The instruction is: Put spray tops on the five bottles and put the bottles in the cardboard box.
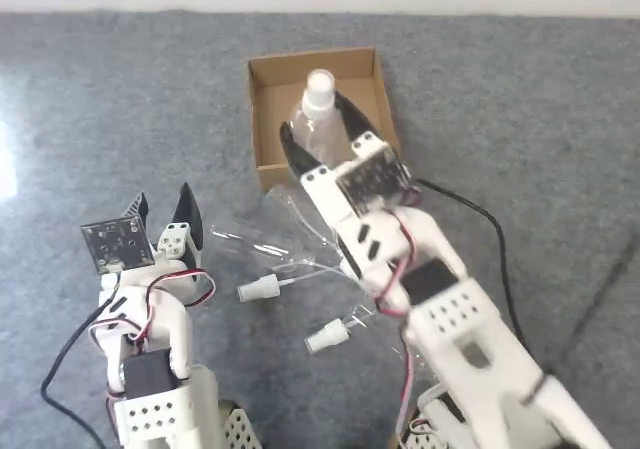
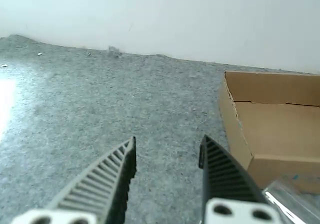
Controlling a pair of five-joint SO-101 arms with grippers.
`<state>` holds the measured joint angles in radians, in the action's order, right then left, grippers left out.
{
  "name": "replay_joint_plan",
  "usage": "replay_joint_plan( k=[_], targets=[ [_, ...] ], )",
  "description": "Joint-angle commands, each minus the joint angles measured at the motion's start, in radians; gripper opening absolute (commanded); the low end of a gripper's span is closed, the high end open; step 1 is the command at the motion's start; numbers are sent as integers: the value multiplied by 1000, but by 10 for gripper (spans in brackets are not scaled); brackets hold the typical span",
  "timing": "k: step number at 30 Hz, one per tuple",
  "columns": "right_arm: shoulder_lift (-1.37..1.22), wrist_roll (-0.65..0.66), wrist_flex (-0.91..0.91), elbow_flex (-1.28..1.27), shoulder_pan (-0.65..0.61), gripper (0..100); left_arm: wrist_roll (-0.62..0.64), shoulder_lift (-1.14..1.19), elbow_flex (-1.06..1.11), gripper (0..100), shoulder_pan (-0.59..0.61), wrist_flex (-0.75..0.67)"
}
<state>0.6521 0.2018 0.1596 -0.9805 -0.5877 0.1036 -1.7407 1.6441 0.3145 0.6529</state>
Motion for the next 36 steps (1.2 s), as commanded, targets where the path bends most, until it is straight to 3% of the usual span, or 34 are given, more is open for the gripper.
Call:
replay_joint_plan(
  k=[1, 16, 36],
  targets=[
    [-139, -11, 96, 135, 15, 9, -14, -12, -5, 188, -5, -31],
    [-682, -12, 179, 523, 107, 9, -49, -12, 4, 188, -5, -34],
    [-1000, -12, 269, 781, 110, 9, -49, -12, 4, 188, -5, -32]
  ],
)
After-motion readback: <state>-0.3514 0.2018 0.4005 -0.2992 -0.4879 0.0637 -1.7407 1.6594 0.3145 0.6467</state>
